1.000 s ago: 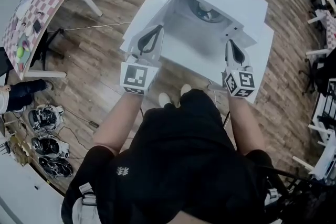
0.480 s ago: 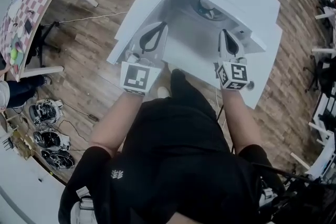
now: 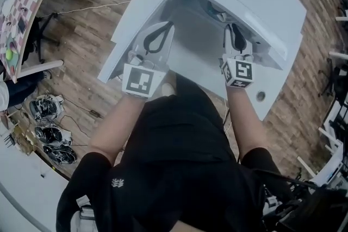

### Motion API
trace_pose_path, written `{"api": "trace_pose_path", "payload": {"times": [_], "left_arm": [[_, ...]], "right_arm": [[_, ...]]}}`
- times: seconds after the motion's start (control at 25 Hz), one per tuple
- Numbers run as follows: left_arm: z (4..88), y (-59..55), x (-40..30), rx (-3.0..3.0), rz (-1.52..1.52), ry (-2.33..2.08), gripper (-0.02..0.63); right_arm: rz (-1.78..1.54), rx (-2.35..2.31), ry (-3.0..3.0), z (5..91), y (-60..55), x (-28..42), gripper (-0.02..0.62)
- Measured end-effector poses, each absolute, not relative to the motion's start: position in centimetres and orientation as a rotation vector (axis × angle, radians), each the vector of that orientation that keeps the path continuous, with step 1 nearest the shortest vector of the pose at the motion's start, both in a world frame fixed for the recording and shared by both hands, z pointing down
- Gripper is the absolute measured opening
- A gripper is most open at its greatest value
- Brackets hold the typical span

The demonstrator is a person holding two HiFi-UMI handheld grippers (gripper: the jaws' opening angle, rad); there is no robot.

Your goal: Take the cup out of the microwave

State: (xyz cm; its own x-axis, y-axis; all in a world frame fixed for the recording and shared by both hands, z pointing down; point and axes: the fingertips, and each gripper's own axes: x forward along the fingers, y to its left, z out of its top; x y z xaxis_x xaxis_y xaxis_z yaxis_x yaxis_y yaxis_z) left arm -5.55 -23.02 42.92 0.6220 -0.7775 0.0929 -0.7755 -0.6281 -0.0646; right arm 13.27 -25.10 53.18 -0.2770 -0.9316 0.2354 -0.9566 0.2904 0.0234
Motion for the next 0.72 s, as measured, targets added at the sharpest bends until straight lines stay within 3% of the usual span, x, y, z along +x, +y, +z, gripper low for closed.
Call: {"api": "trace_pose_path", "payload": {"times": [0.24, 0.48, 0.72], "left_arm": [[44.5, -25.3, -4.5, -2.833, -0.183, 1.331, 0.002], [45.9, -27.0, -3.8, -2.849, -0.203, 1.346, 0.003], [46.7, -27.5, -2.6, -2.831, -0.270, 1.300, 0.003]], "right_arm": [[0.259, 1.724, -2.344, 56.6, -27.9, 13.4, 0.081], [0.222, 1.690, -2.377, 57.6, -29.9, 13.1, 0.240], [0.261, 1.649, -2.397, 59.2, -31.6, 12.9, 0.325]]}}
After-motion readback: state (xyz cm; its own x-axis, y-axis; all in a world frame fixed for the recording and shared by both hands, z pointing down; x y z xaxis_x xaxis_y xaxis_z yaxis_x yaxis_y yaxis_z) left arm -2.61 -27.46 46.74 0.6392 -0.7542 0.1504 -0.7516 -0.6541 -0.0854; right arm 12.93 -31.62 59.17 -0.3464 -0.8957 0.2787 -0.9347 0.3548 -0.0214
